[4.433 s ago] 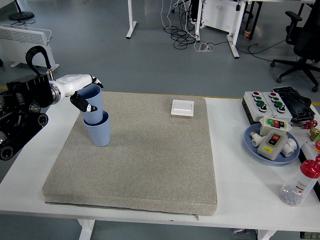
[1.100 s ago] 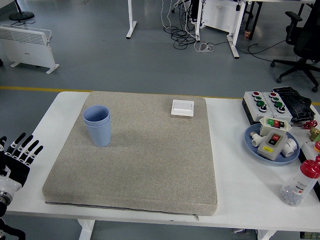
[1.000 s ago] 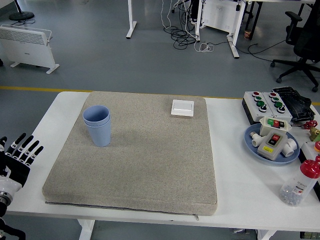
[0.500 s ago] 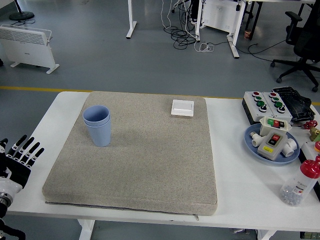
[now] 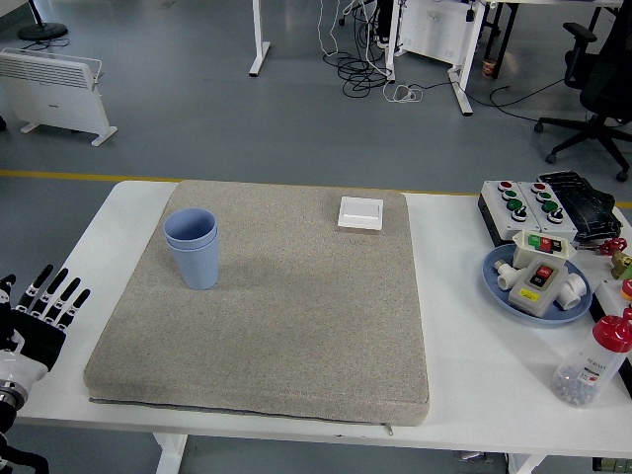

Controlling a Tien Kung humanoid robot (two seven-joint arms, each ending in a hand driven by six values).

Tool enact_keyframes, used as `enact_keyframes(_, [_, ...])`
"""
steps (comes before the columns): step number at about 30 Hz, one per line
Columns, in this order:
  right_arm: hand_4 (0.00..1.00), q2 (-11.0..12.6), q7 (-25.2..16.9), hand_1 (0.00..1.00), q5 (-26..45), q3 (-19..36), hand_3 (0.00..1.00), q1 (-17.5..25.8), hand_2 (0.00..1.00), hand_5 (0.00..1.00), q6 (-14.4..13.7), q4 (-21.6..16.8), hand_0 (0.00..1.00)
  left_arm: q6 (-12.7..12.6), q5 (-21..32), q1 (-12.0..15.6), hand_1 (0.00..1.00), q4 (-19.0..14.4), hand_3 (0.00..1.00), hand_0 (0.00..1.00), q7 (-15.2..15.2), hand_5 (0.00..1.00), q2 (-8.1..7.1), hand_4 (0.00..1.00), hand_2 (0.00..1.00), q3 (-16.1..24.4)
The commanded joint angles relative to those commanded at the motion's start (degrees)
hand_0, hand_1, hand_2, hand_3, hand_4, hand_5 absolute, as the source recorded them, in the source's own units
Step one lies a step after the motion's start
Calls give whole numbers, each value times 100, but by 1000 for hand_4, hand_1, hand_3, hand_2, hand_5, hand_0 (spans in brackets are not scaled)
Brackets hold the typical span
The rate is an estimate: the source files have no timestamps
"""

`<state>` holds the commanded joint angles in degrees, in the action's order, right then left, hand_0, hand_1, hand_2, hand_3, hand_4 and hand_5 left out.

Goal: Push cup pick cup insert cup

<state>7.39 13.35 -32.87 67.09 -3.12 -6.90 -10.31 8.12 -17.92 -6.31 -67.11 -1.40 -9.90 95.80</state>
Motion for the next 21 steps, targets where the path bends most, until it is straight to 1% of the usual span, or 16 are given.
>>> enact_keyframes(4, [127,-1,-3,648,-2,5,579,-2,649,477,-1,0,725,141,183,3,762,62,689,744,70,998,12,560,779,9])
enact_keyframes(5, [127,-1,-4,648,-3,6,579,-2,649,477,-1,0,725,168,209,1,781,72,715,767,84,998,14,567,802,14])
enact_keyframes(6, [127,1,-5,648,-6,9,579,-5,649,477,0,0,725,208,237,-5,781,84,715,767,108,998,16,567,802,23])
enact_keyframes(10, [127,1,-8,648,2,9,579,-10,649,477,-1,0,725,276,238,-21,781,86,715,767,193,998,9,567,802,32])
enact_keyframes(11, [127,1,-8,648,5,8,579,-12,649,476,-1,0,725,284,234,-24,825,86,765,815,216,998,9,576,854,33])
enact_keyframes(16, [127,3,-3,648,-6,14,579,-16,649,476,0,0,725,295,238,-26,825,89,765,815,277,998,14,576,854,37])
enact_keyframes(17, [127,3,-1,648,-12,16,579,-16,649,475,0,0,725,288,241,-24,835,90,791,822,284,998,14,575,875,39])
enact_keyframes(21, [127,5,2,648,-16,13,579,-15,649,475,2,0,725,250,256,-18,835,85,791,822,247,998,13,575,875,56])
